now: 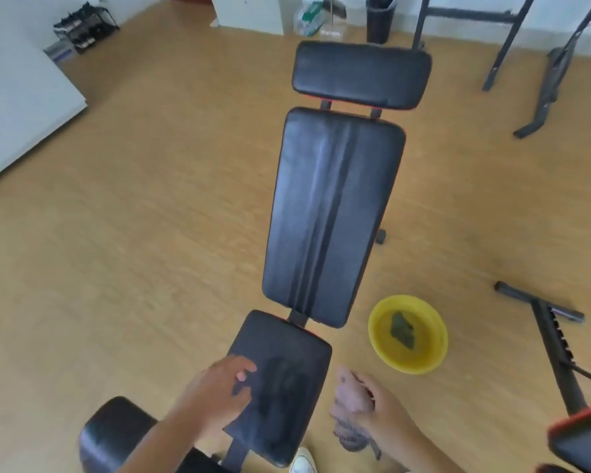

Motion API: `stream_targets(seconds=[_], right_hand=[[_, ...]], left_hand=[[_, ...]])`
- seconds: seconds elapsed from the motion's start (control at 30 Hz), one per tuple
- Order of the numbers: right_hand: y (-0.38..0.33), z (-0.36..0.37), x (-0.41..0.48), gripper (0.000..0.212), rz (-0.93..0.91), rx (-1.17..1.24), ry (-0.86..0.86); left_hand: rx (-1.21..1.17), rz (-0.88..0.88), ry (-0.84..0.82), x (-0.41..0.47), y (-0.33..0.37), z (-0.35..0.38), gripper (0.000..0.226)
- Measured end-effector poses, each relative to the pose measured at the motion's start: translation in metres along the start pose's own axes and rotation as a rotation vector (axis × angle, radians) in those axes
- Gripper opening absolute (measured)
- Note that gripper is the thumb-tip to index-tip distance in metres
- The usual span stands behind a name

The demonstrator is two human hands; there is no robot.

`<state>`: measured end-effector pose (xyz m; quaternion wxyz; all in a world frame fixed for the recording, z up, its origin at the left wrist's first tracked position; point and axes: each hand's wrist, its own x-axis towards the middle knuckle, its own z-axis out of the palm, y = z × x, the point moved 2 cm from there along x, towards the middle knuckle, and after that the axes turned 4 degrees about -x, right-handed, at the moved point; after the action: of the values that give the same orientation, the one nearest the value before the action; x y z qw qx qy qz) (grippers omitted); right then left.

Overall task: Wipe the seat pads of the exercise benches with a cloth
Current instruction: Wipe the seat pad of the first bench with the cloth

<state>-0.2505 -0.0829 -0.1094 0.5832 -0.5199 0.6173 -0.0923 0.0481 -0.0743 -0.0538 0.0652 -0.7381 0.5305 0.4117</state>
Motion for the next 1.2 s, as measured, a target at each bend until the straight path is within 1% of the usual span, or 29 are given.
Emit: stream_targets(seconds=[0.03, 0.07, 0.1, 0.2, 0.23, 0.27, 0.3, 0.33, 0.37, 0.4, 0.43, 0.47, 0.53, 0.6, 0.63, 0.7, 0.77, 0.8, 0.83, 0.9, 0.93, 0.97, 1.0, 1.03, 1.07, 1.1, 1.13, 1.17, 1.2], right_hand=[[-0.002, 0.012, 0.016, 0.039, -0.033, -0.045, 0.041], [-0.001, 0.029, 0.034, 0.032, -0.080, -0.156, 0.047], [0.005, 0.047, 0.050, 0.028, -0.139, -0.219, -0.007], [0.026, 0.091, 0.106, 0.041, -0.122, -0.178, 0.027], [0.037, 0.103, 0.126, 0.045, -0.152, -0.229, 0.051], [0.035, 0.104, 0.134, 0.044, -0.132, -0.297, 0.104], [0.036, 0.104, 0.139, 0.040, -0.136, -0.386, 0.149], [0.034, 0.103, 0.142, 0.035, -0.149, -0.458, 0.146], [0.066, 0.128, 0.168, 0.030, -0.132, -0.489, 0.179], [0.094, 0.150, 0.195, 0.028, -0.117, -0.493, 0.225], [0.086, 0.143, 0.198, 0.031, -0.127, -0.525, 0.236], [0.088, 0.144, 0.197, 0.040, -0.144, -0.631, 0.222], [0.092, 0.148, 0.194, 0.057, -0.174, -0.693, 0.231], [0.102, 0.151, 0.206, 0.059, -0.188, -0.745, 0.275], [0.108, 0.151, 0.211, 0.059, -0.167, -0.693, 0.289], [0.119, 0.162, 0.215, 0.051, -0.112, -0.686, 0.296], [0.121, 0.188, 0.204, 0.032, -0.192, -0.709, 0.201], [0.123, 0.206, 0.197, 0.022, -0.259, -0.668, 0.123], [0.125, 0.221, 0.186, 0.018, -0.260, -0.580, 0.069], [0.120, 0.238, 0.174, 0.021, -0.362, -0.604, -0.068], [0.122, 0.238, 0.177, 0.024, -0.496, -0.729, -0.015], [0.122, 0.229, 0.185, 0.022, -0.492, -0.755, -0.055], [0.118, 0.215, 0.196, 0.023, -0.477, -0.665, -0.073], [0.120, 0.203, 0.207, 0.024, -0.486, -0.631, 0.057], [0.115, 0.192, 0.217, 0.022, -0.451, -0.673, 0.129], [0.109, 0.182, 0.222, 0.018, -0.337, -0.722, 0.200], [0.109, 0.175, 0.225, 0.018, -0.273, -0.713, 0.352], [0.108, 0.176, 0.222, 0.028, -0.232, -0.616, 0.485], [0.108, 0.188, 0.217, 0.038, -0.206, -0.540, 0.507]], left_hand=[[-0.008, -0.001, -0.017, 0.020, -0.007, -0.005, 0.036], [-0.020, 0.004, -0.009, 0.039, -0.013, -0.003, 0.038], [-0.006, 0.010, -0.008, 0.058, -0.019, -0.004, 0.037], [-0.097, -0.098, 0.011, 0.119, -0.036, -0.009, 0.033], [-0.094, -0.096, -0.009, 0.143, -0.042, -0.009, 0.033], [-0.061, -0.114, -0.034, 0.153, -0.040, -0.015, 0.034], [-0.035, -0.104, -0.036, 0.160, -0.039, -0.020, 0.035], [0.007, -0.097, -0.038, 0.162, -0.037, -0.029, 0.033], [0.040, -0.098, -0.090, 0.201, -0.062, -0.009, 0.029], [0.075, -0.079, -0.100, 0.240, -0.088, 0.009, 0.024], [0.088, -0.063, -0.102, 0.245, -0.092, 0.000, 0.019], [0.114, -0.075, -0.093, 0.247, -0.100, -0.003, 0.021], [0.200, -0.091, -0.129, 0.254, -0.123, 0.000, 0.032], [0.238, -0.151, -0.247, 0.269, -0.158, 0.019, 0.051], [0.228, -0.203, -0.329, 0.274, -0.177, 0.032, 0.063], [0.164, -0.289, -0.481, 0.274, -0.208, 0.050, 0.079], [0.097, -0.276, -0.559, 0.274, -0.227, 0.055, 0.083], [0.053, -0.255, -0.561, 0.277, -0.232, 0.055, 0.079], [-0.004, -0.238, -0.542, 0.280, -0.234, 0.056, 0.070], [-0.132, -0.196, -0.474, 0.286, -0.232, 0.060, 0.045], [-0.182, -0.177, -0.443, 0.288, -0.232, 0.062, 0.035], [-0.216, -0.158, -0.423, 0.288, -0.233, 0.065, 0.029], [-0.240, -0.140, -0.419, 0.287, -0.235, 0.067, 0.029], [-0.261, -0.123, -0.427, 0.284, -0.240, 0.068, 0.033], [-0.288, -0.115, -0.437, 0.279, -0.246, 0.068, 0.039], [-0.317, -0.114, -0.447, 0.275, -0.253, 0.069, 0.042], [-0.340, -0.120, -0.458, 0.271, -0.262, 0.071, 0.043], [-0.354, -0.131, -0.473, 0.266, -0.271, 0.074, 0.041], [-0.371, -0.153, -0.490, 0.261, -0.280, 0.077, 0.039]])
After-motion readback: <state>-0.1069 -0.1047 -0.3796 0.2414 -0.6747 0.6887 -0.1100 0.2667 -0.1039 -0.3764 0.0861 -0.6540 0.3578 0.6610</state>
